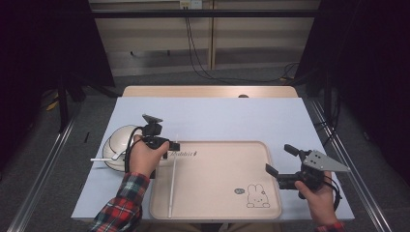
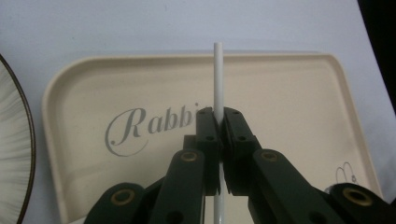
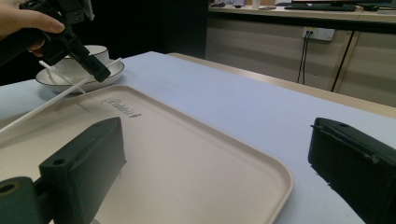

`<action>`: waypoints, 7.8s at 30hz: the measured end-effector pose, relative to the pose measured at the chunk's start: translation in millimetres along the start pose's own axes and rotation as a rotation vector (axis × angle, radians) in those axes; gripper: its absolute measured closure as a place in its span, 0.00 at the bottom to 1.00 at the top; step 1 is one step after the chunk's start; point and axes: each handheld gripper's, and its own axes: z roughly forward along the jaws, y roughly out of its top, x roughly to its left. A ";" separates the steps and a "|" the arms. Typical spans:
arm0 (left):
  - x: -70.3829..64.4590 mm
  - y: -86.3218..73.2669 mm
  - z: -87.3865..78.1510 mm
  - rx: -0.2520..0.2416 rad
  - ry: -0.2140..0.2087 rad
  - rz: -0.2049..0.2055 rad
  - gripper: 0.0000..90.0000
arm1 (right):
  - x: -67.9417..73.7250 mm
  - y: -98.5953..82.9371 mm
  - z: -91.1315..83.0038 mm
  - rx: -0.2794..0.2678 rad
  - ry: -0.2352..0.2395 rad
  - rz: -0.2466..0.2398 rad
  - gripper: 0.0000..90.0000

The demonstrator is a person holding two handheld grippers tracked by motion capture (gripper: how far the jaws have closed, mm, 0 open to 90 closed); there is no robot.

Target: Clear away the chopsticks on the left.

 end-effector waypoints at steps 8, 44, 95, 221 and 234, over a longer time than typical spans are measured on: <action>-1.2 2.5 6.2 0.011 0.051 -0.029 0.96 | -0.4 0.0 -0.1 -0.001 0.002 -0.004 0.03; -0.9 3.0 -8.8 0.021 0.022 0.387 0.61 | 0.0 0.0 -0.1 0.003 -0.003 -0.008 0.03; -0.8 -0.4 -4.5 0.463 0.152 1.135 0.42 | 0.2 0.1 0.3 0.002 0.003 -0.008 0.04; -10.1 38.3 -89.3 -0.195 -0.138 0.350 0.97 | 2.1 -0.8 1.9 0.009 0.012 -0.006 0.04; 0.7 38.6 -71.7 -0.132 -0.128 0.245 0.96 | 1.8 -0.9 2.1 0.006 0.010 -0.009 0.04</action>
